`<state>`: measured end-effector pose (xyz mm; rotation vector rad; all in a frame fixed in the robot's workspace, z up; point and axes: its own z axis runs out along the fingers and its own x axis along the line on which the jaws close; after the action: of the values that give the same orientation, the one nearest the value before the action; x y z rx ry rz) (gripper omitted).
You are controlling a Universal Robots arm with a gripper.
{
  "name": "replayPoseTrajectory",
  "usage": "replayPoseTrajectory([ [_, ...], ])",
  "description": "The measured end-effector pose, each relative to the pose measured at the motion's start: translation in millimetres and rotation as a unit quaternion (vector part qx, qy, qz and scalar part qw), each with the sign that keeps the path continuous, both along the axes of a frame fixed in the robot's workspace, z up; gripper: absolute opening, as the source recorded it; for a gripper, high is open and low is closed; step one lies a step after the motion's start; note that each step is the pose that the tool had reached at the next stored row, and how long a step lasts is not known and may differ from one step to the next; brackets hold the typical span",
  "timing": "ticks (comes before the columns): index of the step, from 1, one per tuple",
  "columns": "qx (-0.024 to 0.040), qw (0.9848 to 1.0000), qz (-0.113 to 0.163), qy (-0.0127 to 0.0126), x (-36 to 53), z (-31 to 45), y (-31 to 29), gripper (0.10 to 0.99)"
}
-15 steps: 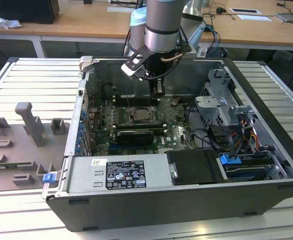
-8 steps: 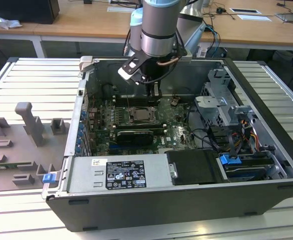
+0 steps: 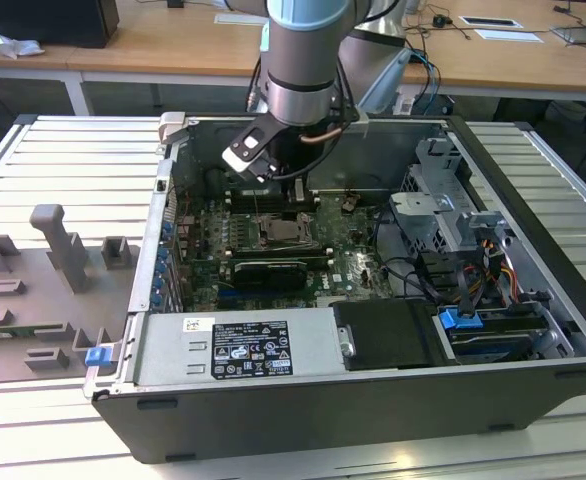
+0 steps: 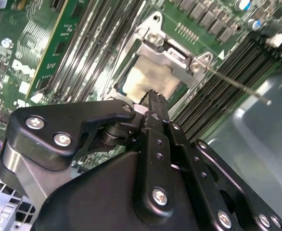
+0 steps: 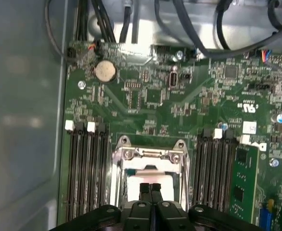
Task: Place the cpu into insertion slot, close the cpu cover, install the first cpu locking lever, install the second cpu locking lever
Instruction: 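Close the cpu cover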
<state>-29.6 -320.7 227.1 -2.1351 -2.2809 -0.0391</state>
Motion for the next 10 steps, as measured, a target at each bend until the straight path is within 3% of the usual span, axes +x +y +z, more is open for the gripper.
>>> replayPoseTrajectory([
  [10,0.0016,1.0,0.007,0.0018,-18.3,-13.4,-0.1,0.106],
])
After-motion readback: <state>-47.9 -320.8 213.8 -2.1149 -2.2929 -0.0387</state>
